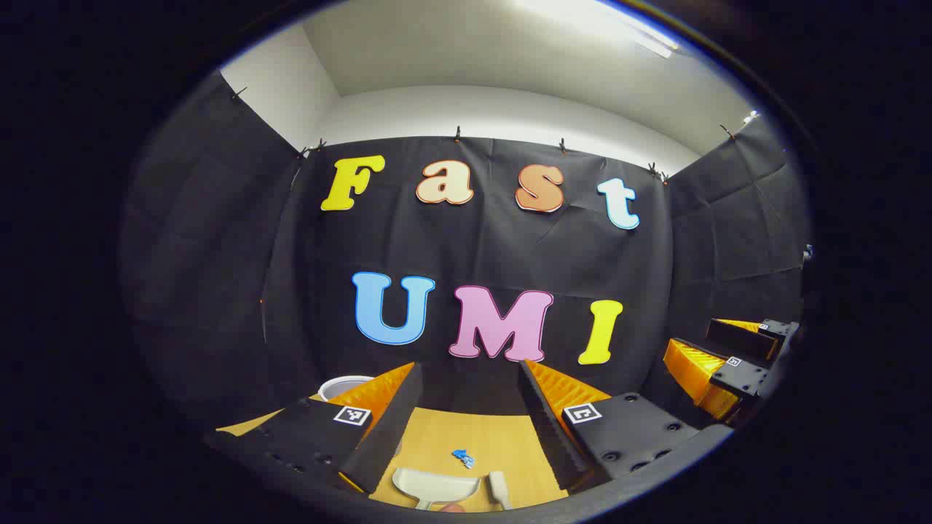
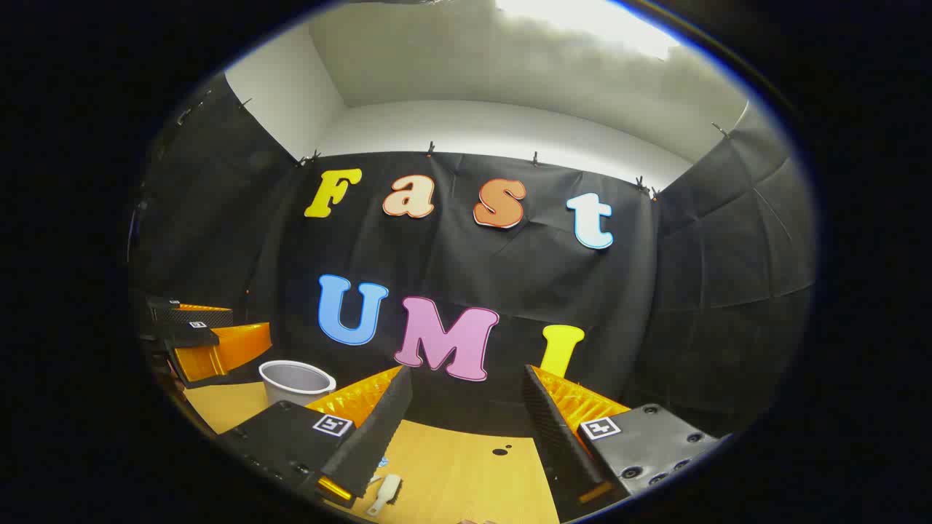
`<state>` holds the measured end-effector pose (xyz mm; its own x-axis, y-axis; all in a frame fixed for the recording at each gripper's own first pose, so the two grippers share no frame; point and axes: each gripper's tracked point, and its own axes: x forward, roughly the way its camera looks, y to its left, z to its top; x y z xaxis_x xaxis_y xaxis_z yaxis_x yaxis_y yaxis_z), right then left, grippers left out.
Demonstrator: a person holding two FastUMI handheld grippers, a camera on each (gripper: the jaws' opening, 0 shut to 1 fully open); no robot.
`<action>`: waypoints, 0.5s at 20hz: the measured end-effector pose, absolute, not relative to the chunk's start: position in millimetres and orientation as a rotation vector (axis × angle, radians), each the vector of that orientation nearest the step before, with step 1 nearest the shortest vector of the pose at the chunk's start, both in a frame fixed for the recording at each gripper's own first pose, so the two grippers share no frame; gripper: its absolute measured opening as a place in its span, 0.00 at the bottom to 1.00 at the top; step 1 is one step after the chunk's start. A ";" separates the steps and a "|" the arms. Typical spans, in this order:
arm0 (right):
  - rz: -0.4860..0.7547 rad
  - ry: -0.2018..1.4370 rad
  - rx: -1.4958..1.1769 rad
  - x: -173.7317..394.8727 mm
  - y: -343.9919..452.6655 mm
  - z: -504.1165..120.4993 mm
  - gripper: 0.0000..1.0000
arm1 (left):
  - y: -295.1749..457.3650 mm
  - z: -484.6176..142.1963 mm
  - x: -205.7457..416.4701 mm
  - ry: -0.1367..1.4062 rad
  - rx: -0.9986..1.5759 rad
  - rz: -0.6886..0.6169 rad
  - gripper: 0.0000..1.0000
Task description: Pick up the small broom and dustpan from the desktop, sweep the trash into the dustpan with the broom, and then empty the trash into the garbage bin.
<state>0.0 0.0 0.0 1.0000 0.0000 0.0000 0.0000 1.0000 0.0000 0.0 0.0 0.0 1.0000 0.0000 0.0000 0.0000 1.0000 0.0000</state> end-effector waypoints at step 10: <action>0.056 -0.036 -0.014 -2.5 23.6 10.9 0.97 | 4.9 6.3 -8.4 -0.030 0.012 0.011 0.78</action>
